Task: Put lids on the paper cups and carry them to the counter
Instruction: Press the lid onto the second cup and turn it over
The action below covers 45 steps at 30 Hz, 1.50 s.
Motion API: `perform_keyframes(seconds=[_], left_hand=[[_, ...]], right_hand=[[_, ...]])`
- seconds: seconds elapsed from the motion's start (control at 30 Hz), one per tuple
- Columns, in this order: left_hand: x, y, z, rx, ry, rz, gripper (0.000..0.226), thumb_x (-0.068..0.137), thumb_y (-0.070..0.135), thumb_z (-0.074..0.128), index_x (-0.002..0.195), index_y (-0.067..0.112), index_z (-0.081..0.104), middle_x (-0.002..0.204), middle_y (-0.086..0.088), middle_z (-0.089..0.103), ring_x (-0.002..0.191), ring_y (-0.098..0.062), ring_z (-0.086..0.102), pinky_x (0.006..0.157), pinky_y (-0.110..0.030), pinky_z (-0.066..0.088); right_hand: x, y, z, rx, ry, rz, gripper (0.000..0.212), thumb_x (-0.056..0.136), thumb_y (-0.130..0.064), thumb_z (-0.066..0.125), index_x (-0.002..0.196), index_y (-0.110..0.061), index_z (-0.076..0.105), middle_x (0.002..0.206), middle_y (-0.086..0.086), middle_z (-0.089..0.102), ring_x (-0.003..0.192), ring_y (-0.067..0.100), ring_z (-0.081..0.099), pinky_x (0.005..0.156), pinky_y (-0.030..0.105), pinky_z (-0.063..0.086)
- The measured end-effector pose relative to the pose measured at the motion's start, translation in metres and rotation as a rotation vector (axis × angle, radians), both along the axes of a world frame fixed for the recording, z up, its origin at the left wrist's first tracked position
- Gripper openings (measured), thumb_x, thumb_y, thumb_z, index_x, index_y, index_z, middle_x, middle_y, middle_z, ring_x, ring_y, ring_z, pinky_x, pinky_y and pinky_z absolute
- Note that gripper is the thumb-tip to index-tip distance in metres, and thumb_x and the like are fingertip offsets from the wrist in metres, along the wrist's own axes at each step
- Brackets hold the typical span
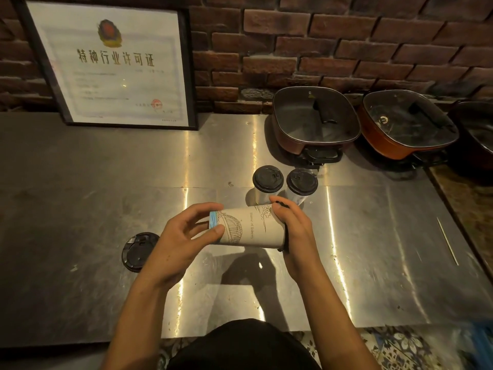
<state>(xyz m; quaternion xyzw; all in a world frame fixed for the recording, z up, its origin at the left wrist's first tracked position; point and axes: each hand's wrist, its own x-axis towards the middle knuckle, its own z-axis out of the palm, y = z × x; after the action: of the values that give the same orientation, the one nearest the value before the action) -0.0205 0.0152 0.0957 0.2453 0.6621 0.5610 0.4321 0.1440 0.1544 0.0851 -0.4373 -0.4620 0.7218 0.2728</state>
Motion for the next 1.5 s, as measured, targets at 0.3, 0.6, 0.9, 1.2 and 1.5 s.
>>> perform_keyframes(seconds=[0.3, 0.6, 0.9, 1.2, 1.5], left_hand=[[0.001, -0.004, -0.003, 0.098, 0.043, -0.006, 0.04, 0.076, 0.02, 0.077, 0.116, 0.021, 0.07, 0.119, 0.004, 0.073, 0.118, -0.022, 0.067, 0.092, -0.036, 0.06], [0.004, 0.0, -0.005, 0.058, 0.028, 0.09, 0.042, 0.077, 0.03, 0.075, 0.117, 0.018, 0.072, 0.121, -0.006, 0.072, 0.115, -0.031, 0.068, 0.087, -0.048, 0.062], [0.012, 0.006, 0.005, 0.08, 0.115, 0.127, 0.052, 0.071, 0.037, 0.076, 0.12, 0.021, 0.069, 0.12, 0.002, 0.073, 0.113, -0.016, 0.07, 0.097, -0.05, 0.058], [0.036, 0.036, 0.039, 0.103, 0.421, 0.16, 0.044, 0.077, 0.041, 0.082, 0.117, 0.027, 0.072, 0.115, 0.009, 0.073, 0.108, -0.009, 0.068, 0.09, -0.03, 0.06], [0.099, 0.089, 0.057, 0.073, 1.013, -0.268, 0.045, 0.082, 0.053, 0.071, 0.121, 0.032, 0.068, 0.115, 0.012, 0.074, 0.108, -0.015, 0.063, 0.097, -0.045, 0.05]], right_hand=[[0.004, -0.001, 0.005, -0.017, 0.036, -0.024, 0.031, 0.079, -0.041, 0.064, 0.107, -0.031, 0.072, 0.114, 0.014, 0.067, 0.099, 0.027, 0.068, 0.057, 0.027, 0.053], [0.006, -0.001, 0.005, 0.01, 0.094, -0.044, 0.034, 0.08, -0.039, 0.064, 0.112, -0.03, 0.07, 0.114, 0.012, 0.066, 0.097, 0.025, 0.069, 0.054, 0.025, 0.054], [0.008, 0.003, -0.005, -0.079, 0.135, -0.052, 0.042, 0.08, -0.041, 0.062, 0.117, -0.022, 0.068, 0.097, 0.002, 0.07, 0.083, 0.015, 0.07, 0.051, 0.027, 0.052], [0.003, 0.0, -0.011, -0.624, 0.465, -0.071, 0.029, 0.087, -0.038, 0.061, 0.097, -0.014, 0.075, 0.102, 0.016, 0.071, 0.093, 0.034, 0.068, 0.078, 0.041, 0.052], [0.001, -0.04, -0.028, -0.997, 0.734, -0.219, 0.041, 0.094, -0.024, 0.055, 0.117, 0.009, 0.059, 0.098, 0.036, 0.069, 0.089, 0.05, 0.072, 0.044, 0.037, 0.059]])
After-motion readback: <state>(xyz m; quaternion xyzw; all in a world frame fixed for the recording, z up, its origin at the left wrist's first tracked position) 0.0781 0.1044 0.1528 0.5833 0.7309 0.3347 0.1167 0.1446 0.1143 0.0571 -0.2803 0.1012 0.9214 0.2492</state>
